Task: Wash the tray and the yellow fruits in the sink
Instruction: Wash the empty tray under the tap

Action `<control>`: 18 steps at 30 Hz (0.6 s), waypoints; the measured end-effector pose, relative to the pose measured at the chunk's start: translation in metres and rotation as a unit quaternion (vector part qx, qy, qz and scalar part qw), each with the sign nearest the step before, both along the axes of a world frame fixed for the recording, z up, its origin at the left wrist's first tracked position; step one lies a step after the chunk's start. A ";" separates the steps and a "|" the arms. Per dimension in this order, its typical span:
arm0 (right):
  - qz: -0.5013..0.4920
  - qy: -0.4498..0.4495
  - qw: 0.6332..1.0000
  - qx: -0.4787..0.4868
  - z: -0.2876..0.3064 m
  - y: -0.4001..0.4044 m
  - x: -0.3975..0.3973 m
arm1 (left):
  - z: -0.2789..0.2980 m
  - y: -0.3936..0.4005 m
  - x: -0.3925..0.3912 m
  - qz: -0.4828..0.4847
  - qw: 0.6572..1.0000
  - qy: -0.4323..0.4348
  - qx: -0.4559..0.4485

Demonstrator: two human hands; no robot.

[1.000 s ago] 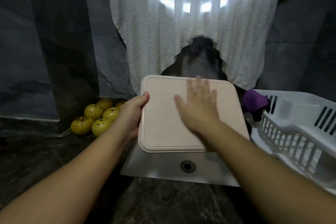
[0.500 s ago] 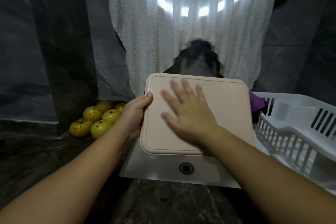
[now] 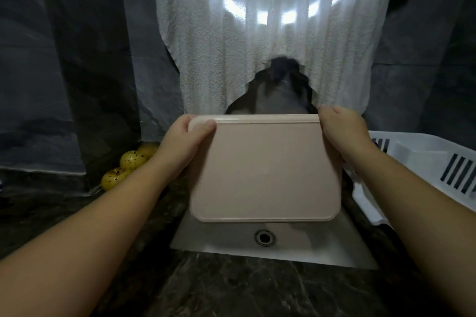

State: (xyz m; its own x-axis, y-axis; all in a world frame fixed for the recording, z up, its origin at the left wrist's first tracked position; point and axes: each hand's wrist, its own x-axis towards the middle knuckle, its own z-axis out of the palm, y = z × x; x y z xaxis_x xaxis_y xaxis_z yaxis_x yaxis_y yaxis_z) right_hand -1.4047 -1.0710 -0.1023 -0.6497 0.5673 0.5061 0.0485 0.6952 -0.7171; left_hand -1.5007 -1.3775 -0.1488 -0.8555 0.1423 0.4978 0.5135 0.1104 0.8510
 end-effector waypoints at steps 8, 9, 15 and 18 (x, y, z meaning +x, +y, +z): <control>0.009 -0.012 0.999 0.040 0.013 0.011 0.009 | 0.052 0.007 0.003 0.114 0.947 0.140 -0.266; 0.016 -0.005 0.999 0.041 0.012 0.011 0.011 | 0.054 0.007 0.005 0.113 0.939 0.148 -0.289; 0.030 0.007 0.985 0.170 0.018 -0.005 0.015 | 0.047 0.041 0.021 0.088 0.824 0.294 -0.477; 0.021 -0.068 0.944 0.322 0.024 -0.024 0.018 | 0.043 0.054 0.028 0.095 0.817 0.314 -0.475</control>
